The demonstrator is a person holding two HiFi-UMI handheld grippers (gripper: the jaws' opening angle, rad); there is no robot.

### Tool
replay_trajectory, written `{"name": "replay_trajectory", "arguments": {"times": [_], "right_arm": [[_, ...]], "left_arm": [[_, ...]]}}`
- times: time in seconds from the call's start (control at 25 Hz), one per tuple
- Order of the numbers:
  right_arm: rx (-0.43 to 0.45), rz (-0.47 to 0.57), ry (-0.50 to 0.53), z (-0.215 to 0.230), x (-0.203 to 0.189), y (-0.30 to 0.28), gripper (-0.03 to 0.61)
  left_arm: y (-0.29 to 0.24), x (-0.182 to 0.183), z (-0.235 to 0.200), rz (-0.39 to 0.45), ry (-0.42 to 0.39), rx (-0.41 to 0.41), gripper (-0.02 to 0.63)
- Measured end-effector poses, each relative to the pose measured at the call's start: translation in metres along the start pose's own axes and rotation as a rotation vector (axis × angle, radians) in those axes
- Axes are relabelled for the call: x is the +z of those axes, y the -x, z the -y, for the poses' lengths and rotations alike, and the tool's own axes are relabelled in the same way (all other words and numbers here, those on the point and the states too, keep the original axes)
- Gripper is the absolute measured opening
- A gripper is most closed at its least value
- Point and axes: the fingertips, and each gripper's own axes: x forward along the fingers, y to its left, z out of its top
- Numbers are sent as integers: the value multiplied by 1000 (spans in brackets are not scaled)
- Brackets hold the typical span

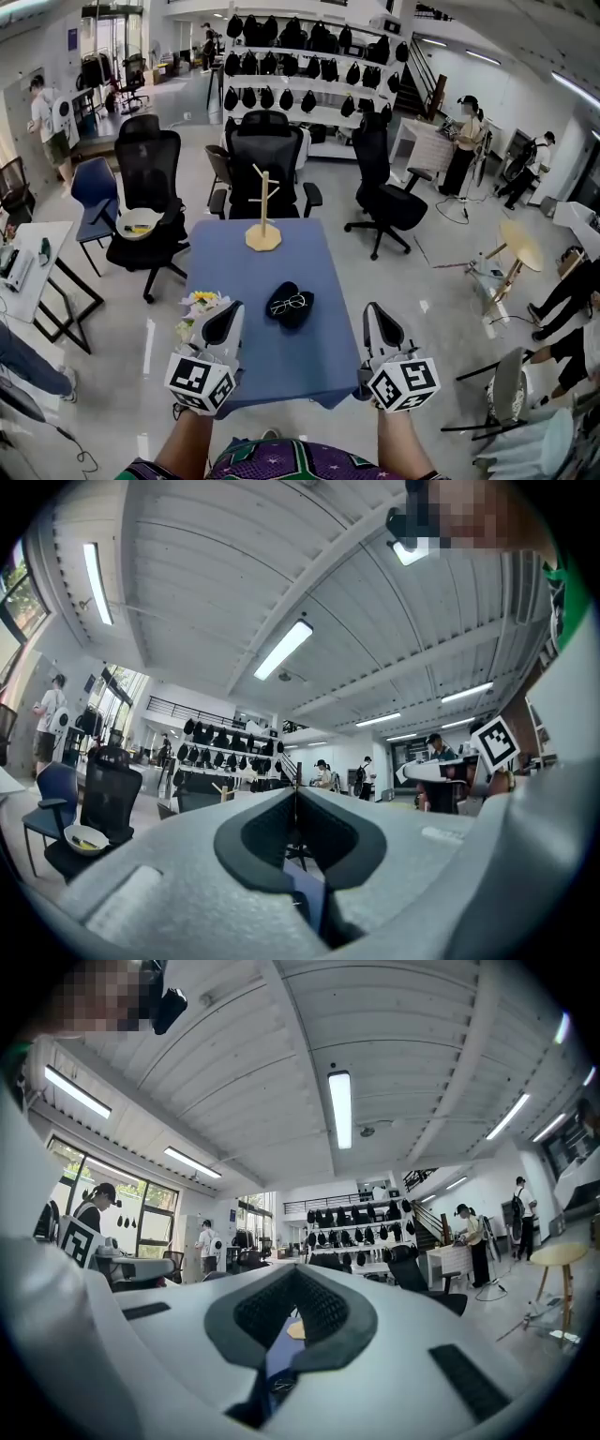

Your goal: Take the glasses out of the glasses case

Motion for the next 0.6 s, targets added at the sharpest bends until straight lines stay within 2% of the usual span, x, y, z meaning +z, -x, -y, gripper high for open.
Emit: {"name": "replay_trajectory", "arguments": {"times": [0.24, 0.6], "right_arm": [[-29, -19, 6, 0, -9, -11, 1], [-37, -40, -3, 16, -19, -20, 1]], "left_arm": [[-14, -4, -19, 7, 8, -15, 17], [-43, -19, -8, -23, 28, -56, 17]]}}
